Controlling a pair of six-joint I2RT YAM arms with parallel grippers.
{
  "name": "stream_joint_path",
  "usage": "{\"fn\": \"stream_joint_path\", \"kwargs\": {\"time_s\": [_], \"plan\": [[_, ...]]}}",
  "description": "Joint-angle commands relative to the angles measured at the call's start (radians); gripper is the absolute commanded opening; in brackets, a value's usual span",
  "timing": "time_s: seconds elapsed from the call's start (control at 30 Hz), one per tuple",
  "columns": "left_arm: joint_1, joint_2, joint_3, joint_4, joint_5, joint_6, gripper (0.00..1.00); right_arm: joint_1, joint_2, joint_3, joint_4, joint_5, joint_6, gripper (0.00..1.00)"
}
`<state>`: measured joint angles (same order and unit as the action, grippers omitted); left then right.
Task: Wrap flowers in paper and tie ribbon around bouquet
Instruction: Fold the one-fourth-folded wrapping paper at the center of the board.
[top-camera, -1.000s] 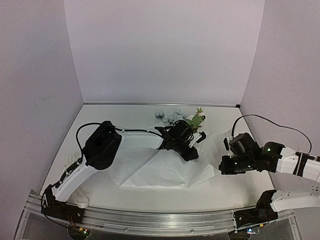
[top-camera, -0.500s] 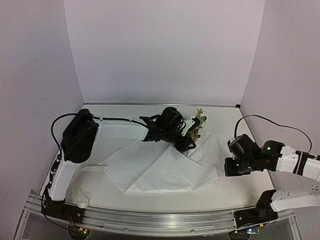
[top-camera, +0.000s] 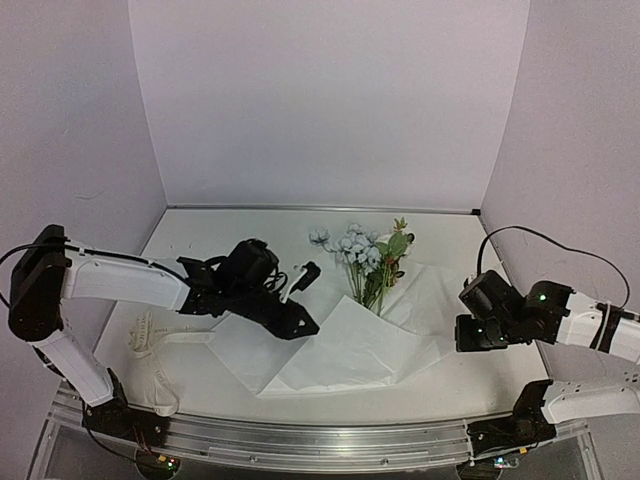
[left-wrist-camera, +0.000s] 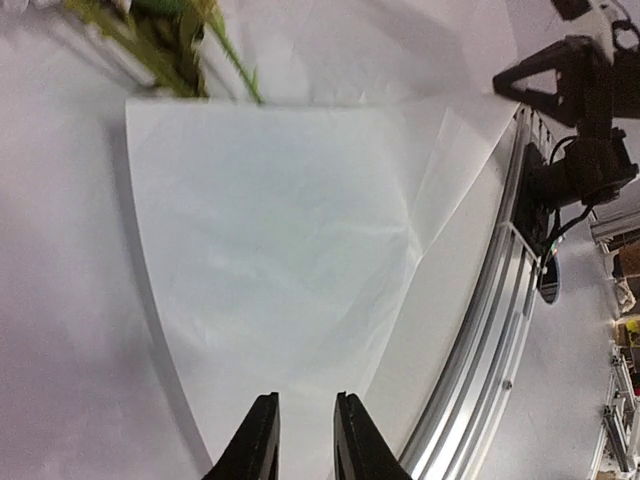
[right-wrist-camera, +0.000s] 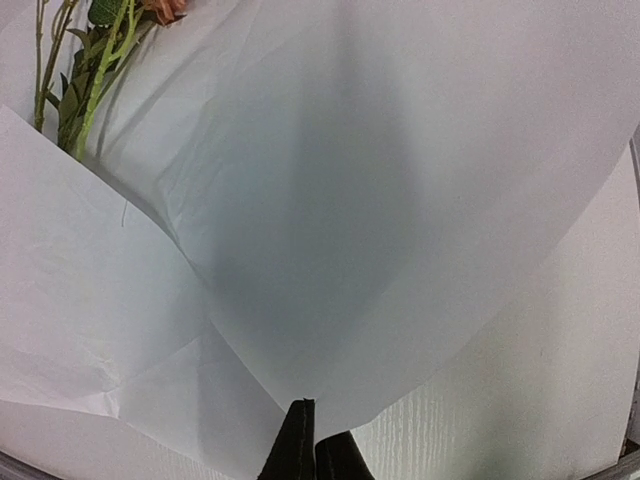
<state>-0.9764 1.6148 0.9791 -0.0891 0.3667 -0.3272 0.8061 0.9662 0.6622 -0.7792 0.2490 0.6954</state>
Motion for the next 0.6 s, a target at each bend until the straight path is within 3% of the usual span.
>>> {"fn": "stream_joint_path", "kwargs": {"time_s": [0.0,0.1,0.2,0.47,0.57], "plan": [[0.001,-0.099,-0.117,-0.08,-0.035,-0.09,0.26,0.031,0.005,0.042,-0.013,0.072,0.015,0.0],[0.001,-0.09,-0.145,-0.102,-0.039,-0.086,0.36,0.041,0.009,0.039,-0.009,0.082,0.018,0.0],[0.001,-0.04,-0.143,-0.089,-0.009,-0.081,0.4,0.044,0.013,0.036,-0.005,0.089,0.02,0.0],[0.001,0.074,-0.102,-0.088,-0.008,-0.08,0.42,0.051,0.008,0.034,0.006,0.09,0.019,0.0],[0.001,0.082,-0.094,-0.082,0.006,-0.081,0.38,0.053,0.007,0.037,0.009,0.089,0.017,0.0]]}}
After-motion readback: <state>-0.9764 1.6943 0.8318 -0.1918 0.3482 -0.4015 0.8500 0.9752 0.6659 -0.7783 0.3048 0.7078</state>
